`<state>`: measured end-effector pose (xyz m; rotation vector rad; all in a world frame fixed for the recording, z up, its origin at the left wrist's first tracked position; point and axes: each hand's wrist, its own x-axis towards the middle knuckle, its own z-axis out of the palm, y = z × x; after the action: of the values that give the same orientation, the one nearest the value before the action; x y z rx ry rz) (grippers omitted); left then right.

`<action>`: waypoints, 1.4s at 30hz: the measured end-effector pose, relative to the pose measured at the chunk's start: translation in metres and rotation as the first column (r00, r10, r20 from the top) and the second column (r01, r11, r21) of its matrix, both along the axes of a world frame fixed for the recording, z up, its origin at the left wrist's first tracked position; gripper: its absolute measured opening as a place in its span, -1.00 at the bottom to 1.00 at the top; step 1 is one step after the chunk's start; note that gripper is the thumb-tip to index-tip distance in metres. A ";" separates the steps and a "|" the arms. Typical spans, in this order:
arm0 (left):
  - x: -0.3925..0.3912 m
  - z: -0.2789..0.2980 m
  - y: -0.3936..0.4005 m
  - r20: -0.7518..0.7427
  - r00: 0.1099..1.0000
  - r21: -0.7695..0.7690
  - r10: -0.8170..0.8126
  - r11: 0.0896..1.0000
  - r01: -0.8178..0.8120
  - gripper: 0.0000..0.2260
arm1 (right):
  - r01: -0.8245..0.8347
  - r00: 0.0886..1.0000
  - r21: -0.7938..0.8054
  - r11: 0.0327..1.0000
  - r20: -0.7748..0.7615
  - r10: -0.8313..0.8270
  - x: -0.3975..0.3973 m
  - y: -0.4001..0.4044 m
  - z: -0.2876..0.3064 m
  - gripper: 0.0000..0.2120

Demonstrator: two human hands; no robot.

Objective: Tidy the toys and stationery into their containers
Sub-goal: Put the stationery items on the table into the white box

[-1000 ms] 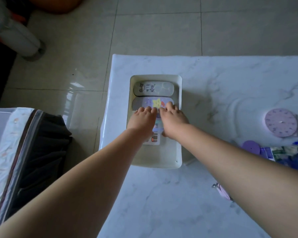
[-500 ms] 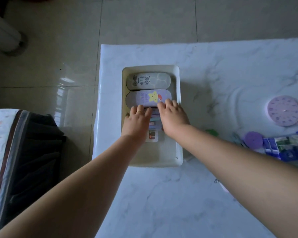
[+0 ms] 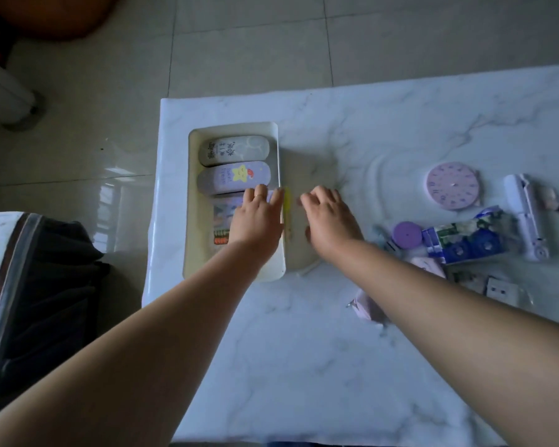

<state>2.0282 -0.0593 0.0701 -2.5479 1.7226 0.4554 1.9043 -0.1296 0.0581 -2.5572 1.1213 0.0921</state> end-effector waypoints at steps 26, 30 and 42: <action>-0.222 -0.054 0.002 -0.083 0.980 0.259 -0.183 0.945 0.199 -0.34 | -0.016 0.888 0.093 0.996 -0.456 0.057 -0.213 -0.016 -0.038 -0.32; -0.217 -0.051 -0.001 -0.248 0.969 0.227 0.013 0.973 0.046 -0.69 | 0.011 0.918 0.078 0.997 -0.396 0.020 -0.205 -0.017 -0.038 -0.59; -0.071 0.015 -0.017 -0.146 0.978 -0.058 0.152 0.985 -0.162 -0.81 | 0.059 0.998 0.363 0.930 -0.016 -0.057 -0.073 -0.045 0.045 -0.80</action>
<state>1.9575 -0.0766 0.0852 -2.7772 1.6112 0.6073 1.8310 -0.1744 0.1031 -2.1944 1.0679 0.2668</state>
